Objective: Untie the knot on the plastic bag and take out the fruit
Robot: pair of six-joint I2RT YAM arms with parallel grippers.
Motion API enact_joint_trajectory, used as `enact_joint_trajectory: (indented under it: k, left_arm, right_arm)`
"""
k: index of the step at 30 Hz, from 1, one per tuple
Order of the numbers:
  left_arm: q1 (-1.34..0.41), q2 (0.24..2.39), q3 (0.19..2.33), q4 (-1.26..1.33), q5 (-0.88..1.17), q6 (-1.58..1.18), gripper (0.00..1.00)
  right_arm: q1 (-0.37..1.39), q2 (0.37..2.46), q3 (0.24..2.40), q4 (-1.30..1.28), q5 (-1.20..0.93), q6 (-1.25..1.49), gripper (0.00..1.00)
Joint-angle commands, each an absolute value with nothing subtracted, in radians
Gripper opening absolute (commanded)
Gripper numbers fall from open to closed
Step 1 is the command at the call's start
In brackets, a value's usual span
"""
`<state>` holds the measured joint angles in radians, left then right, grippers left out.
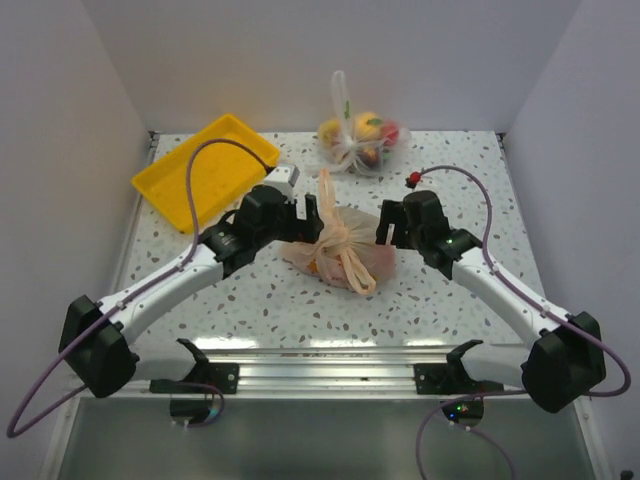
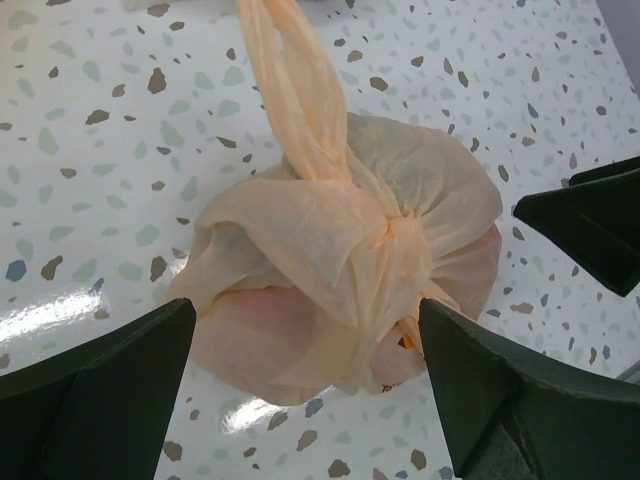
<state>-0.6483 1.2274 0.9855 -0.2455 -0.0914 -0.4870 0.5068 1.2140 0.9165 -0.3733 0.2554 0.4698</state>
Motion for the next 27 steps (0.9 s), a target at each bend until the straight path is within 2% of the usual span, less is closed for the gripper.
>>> enact_joint_trajectory:
  k: [1, 5, 11, 17, 20, 21, 22, 23, 27]
  left_arm:
    - [-0.733, 1.331, 1.078, -0.196, -0.242, -0.465, 1.00]
    - [-0.811, 1.449, 1.129, -0.215, -0.343, -0.442, 1.00]
    - [-0.862, 1.509, 1.137, -0.238, -0.388, -0.430, 0.97]
    - [-0.873, 1.503, 1.089, -0.224, -0.365, -0.452, 0.82]
    - [-0.874, 1.485, 1.052, -0.212, -0.350, -0.474, 0.68]
    - [-0.876, 1.480, 1.045, -0.209, -0.348, -0.482, 0.57]
    - [-0.874, 1.473, 1.028, -0.207, -0.347, -0.485, 0.51]
    - [-0.874, 1.460, 1.019, -0.198, -0.347, -0.486, 0.39]
    - [-0.874, 1.433, 0.970, -0.178, -0.347, -0.492, 0.14]
  right_arm:
    - [0.465, 1.186, 0.884, -0.302, 0.114, 0.449, 0.83]
    - [0.453, 1.169, 0.845, -0.250, 0.084, 0.445, 0.83]
    - [0.453, 1.175, 0.827, -0.206, 0.006, 0.413, 0.83]
    - [0.454, 1.212, 0.815, -0.150, -0.066, 0.390, 0.84]
    - [0.454, 1.235, 0.824, -0.146, -0.135, 0.370, 0.87]
    - [0.454, 1.239, 0.834, -0.147, -0.165, 0.364, 0.89]
    - [0.459, 1.247, 0.841, -0.150, -0.173, 0.351, 0.90]
    - [0.462, 1.250, 0.847, -0.155, -0.173, 0.344, 0.91]
    - [0.503, 1.258, 0.873, -0.173, -0.152, 0.290, 0.93]
